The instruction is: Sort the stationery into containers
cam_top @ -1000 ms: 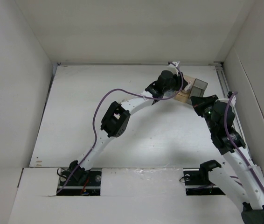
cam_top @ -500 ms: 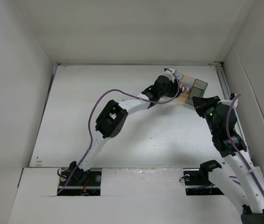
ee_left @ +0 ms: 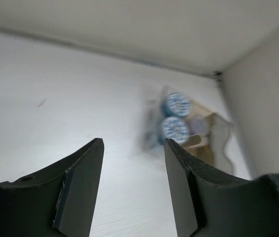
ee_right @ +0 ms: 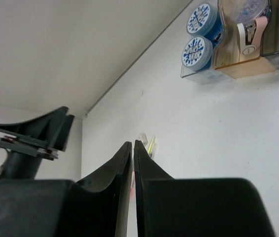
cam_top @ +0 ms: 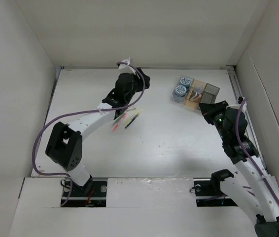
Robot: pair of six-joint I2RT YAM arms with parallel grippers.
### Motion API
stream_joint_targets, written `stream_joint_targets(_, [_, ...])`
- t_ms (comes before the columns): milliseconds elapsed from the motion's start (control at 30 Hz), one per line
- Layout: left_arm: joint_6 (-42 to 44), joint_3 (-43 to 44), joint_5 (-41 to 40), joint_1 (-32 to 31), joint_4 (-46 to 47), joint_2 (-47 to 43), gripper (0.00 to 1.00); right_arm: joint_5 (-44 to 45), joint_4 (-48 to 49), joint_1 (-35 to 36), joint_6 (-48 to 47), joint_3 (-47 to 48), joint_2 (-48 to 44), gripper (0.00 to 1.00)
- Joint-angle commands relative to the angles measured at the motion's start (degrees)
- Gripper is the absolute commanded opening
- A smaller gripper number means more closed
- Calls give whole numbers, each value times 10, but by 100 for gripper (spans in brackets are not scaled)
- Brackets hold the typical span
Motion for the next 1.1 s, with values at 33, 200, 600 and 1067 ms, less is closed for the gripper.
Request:
stream_joint_targets(33, [-43, -60, -119, 7, -135, 4, 55, -30, 33, -5, -12, 9, 13, 12])
stream_joint_targets(200, [-38, -39, -173, 7, -219, 44, 59, -41, 39, -5, -17, 9, 23, 16])
stream_joint_targets(600, [-83, -27, -218, 7, -238, 120, 59, -57, 44, -5, -17, 9, 35, 20])
stream_joint_targets(1067, [-83, 34, -249, 12, -255, 188, 58, -57, 44, -5, -17, 9, 40, 21])
